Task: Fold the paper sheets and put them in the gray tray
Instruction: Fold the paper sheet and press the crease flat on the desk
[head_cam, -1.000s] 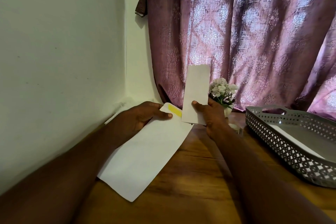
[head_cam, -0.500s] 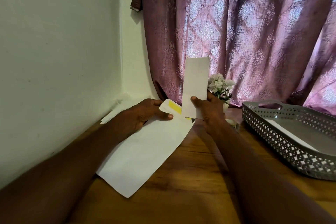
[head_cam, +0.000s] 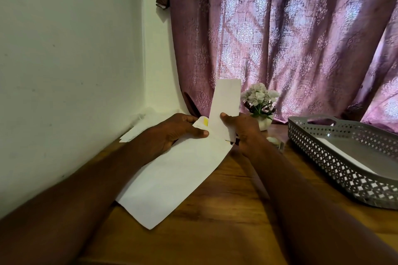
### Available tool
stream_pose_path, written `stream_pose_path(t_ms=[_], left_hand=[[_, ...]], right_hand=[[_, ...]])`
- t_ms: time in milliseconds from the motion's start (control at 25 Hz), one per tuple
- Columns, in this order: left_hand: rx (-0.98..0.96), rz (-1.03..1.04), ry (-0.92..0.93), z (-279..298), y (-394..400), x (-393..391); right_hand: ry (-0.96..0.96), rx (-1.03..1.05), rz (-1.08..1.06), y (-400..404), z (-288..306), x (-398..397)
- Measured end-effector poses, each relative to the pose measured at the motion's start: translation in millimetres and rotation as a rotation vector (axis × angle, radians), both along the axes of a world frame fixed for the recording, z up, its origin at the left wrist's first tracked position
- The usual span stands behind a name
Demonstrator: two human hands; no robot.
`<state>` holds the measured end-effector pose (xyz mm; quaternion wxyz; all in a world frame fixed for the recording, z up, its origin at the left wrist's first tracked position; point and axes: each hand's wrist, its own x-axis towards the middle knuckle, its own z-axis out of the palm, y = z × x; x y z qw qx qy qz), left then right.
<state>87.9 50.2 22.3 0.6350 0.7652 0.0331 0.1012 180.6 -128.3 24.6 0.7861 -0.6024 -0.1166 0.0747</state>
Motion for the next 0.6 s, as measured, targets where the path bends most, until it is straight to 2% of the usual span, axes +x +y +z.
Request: stream_pose_path(t_ms=[280, 600], left_hand=[[-0.014, 0.015, -0.022, 0, -6, 1], [-0.026, 0.015, -0.041, -2, -7, 0]], right_hand=[[0.167, 0.093, 0.142, 2, 0, -6], [0.205, 0.033, 0.238, 2, 0, -5]])
